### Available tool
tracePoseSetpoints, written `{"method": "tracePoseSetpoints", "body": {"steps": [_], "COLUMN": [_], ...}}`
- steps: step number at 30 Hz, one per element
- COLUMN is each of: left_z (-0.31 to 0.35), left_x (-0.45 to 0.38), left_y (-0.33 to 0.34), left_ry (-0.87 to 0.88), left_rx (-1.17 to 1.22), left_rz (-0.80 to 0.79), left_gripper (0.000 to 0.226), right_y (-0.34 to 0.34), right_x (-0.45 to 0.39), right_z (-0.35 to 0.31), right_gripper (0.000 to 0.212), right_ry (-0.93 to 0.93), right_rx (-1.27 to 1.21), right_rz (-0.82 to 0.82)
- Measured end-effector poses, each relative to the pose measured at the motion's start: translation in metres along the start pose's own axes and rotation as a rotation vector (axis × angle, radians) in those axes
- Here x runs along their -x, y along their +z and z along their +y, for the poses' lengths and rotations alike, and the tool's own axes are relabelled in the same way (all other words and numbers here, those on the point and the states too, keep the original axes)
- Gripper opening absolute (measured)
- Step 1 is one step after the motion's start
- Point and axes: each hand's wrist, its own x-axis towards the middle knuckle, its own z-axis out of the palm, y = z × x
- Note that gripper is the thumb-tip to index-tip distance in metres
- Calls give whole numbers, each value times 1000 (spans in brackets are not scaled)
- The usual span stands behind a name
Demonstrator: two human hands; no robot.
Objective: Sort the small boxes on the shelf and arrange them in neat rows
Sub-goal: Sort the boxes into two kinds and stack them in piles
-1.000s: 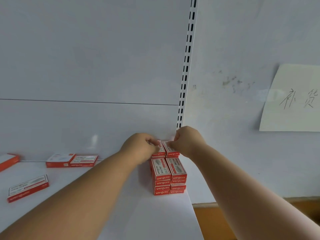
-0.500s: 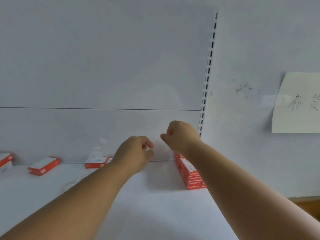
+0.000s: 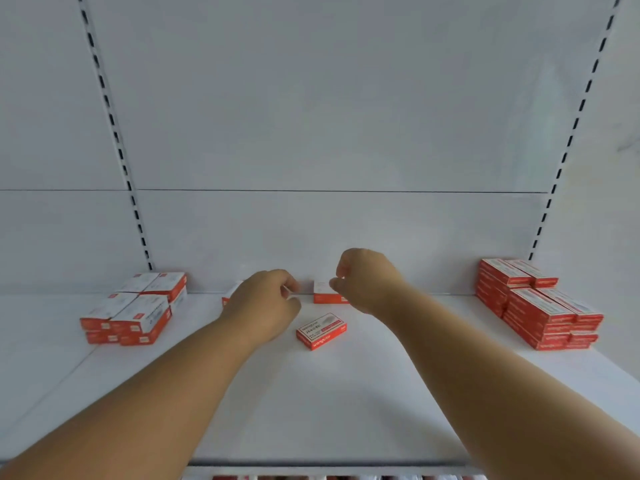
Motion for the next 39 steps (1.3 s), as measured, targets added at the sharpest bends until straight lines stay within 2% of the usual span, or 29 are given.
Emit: {"method": "tracePoseSetpoints", "body": {"steps": [4, 8, 10, 13, 16, 18, 19, 20, 22, 24, 25, 26, 27, 29, 32, 33, 37, 39], "left_z": [-23, -45, -54, -60, -62, -62, -62, -61, -59, -55, -51, -48, -47, -46, -47, -48, -48, -45], "left_x": [-15, -26, -27, -28, -30, -30, -28, -28, -28, -29, -29, -30, -30, -30, -29, -29, -29, -28], "left_y": [0, 1, 3, 6, 8, 12, 12, 11, 9, 5, 1, -2, -5, -9, -9, -8, -7, -9], "left_ry": [20, -2, -86, -139, -67, 54, 126, 187, 225, 53, -66, -186, -292, -418, -448, -435, -402, -391], "left_rx": [-13, -374, -464, -422, -293, -51, 98, 207, 357, 637, 858, 1041, 1127, 1144, 1247, 1271, 1302, 1316], "left_rz": [26, 127, 92, 21, 81, 132, 162, 199, 266, 213, 157, 116, 73, 22, -35, -65, -190, -199], "left_gripper": [26, 34, 41, 44, 47, 50, 51, 52, 47, 21, 14, 30, 47, 59, 51, 48, 26, 21], "right_y": [21, 42, 46, 45, 49, 54, 54, 52, 43, 34, 30, 29, 29, 32, 32, 32, 37, 39], "right_x": [-17, -25, -27, -29, -29, -29, -29, -28, -28, -24, -21, -19, -16, -15, -12, -12, -13, -13], "right_z": [-9, -8, -6, -4, 0, 1, -1, -4, -11, -17, -18, -17, -17, -13, -11, -11, -12, -13], "right_gripper": [33, 39, 39, 38, 40, 50, 52, 47, 31, 28, 31, 33, 31, 28, 47, 47, 22, 17], "right_ry": [7, 45, 27, 7, -21, 7, 47, 106, 265, 448, 506, 524, 509, 423, 288, 286, 487, 484], "right_rx": [60, 268, 342, 361, 355, 208, 57, -152, -796, -1456, -1649, -1734, -1748, -1674, -1513, -1478, -1481, -1436], "right_rz": [-41, -96, -71, -79, -66, 30, 100, 155, 179, 47, -29, -99, -158, -225, -246, -240, -185, -175]}}
